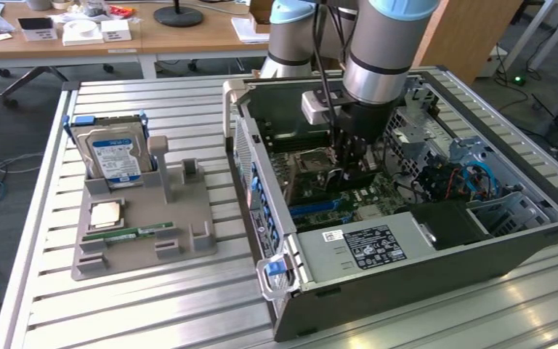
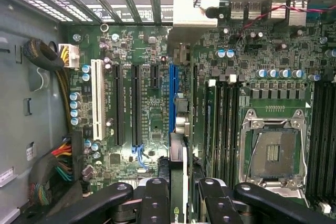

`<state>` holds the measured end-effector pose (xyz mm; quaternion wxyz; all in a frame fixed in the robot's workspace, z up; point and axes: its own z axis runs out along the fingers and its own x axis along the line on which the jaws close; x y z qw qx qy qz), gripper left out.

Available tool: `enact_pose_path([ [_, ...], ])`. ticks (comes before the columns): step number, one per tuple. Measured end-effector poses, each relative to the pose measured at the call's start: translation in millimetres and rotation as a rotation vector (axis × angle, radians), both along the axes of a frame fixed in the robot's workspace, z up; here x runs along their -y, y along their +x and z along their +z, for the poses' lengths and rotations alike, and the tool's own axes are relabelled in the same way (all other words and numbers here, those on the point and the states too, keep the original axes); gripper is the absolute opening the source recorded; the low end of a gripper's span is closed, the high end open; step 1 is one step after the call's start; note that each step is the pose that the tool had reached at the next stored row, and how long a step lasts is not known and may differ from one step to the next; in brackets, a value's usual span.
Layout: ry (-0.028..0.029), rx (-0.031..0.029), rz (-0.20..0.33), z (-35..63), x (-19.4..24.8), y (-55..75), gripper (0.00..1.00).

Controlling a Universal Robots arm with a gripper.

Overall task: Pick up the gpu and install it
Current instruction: 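Insert the gpu into the slot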

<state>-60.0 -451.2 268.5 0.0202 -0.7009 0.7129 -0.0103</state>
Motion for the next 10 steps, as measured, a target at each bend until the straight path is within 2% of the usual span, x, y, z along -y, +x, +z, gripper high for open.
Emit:
enact_pose_path([
  [10, 0.0000, 0.0000, 0.000, 0.0, 1.5, -6.1, 0.26],
])
